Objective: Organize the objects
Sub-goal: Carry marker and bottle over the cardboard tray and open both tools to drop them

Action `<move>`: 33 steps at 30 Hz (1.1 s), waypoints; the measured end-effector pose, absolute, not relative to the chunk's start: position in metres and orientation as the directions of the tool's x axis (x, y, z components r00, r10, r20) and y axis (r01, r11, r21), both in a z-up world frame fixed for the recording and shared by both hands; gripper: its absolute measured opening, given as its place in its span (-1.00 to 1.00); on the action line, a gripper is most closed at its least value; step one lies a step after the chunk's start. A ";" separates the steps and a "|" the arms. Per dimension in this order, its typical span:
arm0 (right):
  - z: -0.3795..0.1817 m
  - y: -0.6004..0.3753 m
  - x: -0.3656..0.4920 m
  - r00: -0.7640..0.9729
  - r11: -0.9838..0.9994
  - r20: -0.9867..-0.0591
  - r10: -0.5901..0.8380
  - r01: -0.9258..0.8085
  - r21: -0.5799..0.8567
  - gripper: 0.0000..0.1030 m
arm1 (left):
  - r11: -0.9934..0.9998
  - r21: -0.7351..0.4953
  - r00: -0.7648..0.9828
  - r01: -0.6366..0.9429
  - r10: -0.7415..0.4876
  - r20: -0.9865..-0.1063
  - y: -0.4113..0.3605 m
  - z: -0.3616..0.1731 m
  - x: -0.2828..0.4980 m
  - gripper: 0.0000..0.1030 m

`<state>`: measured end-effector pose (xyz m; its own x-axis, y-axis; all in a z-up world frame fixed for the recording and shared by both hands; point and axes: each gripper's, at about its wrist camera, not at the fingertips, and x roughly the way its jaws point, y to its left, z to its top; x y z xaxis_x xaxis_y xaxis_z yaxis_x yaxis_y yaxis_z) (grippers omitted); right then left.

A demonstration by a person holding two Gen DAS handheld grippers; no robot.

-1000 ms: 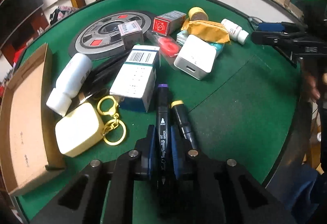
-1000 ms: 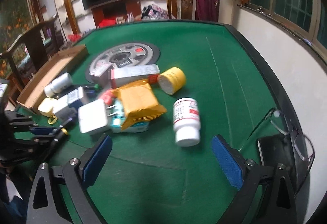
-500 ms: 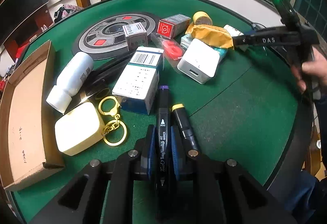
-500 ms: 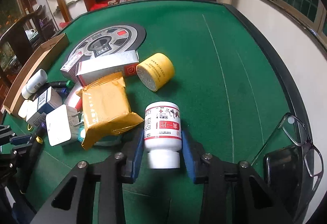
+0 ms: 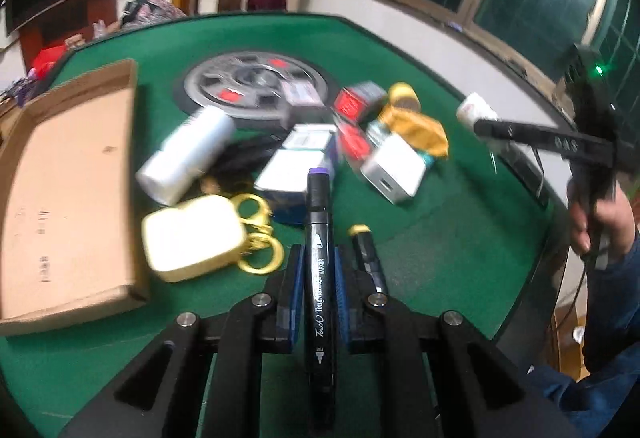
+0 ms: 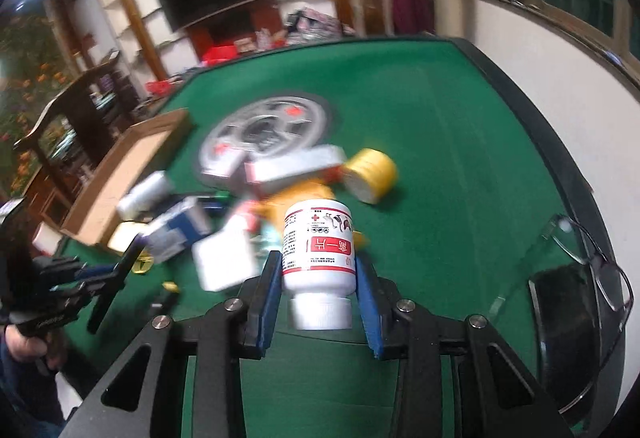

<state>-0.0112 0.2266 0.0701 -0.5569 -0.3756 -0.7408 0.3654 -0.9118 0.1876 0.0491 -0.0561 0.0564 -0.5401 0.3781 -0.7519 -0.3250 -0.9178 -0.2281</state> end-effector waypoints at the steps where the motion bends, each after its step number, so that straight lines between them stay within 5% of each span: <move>1: 0.073 0.219 -0.010 -0.552 -0.904 -0.737 -0.390 0.382 0.192 -0.24 | -0.922 -0.233 -0.556 -0.311 0.375 -0.742 -0.065 0.062 0.051 -0.72; 16: 0.087 0.026 -0.023 -0.311 -0.731 -0.748 -0.586 0.602 0.323 -0.24 | -0.970 -0.226 -0.684 -0.087 0.223 -0.695 -0.201 0.102 0.041 -0.72; 33: 0.050 -0.160 -0.150 -0.179 -0.761 -0.807 -0.563 0.493 0.422 -0.23 | -0.975 -0.204 -0.573 0.085 0.120 -0.811 -0.304 0.054 -0.087 -0.72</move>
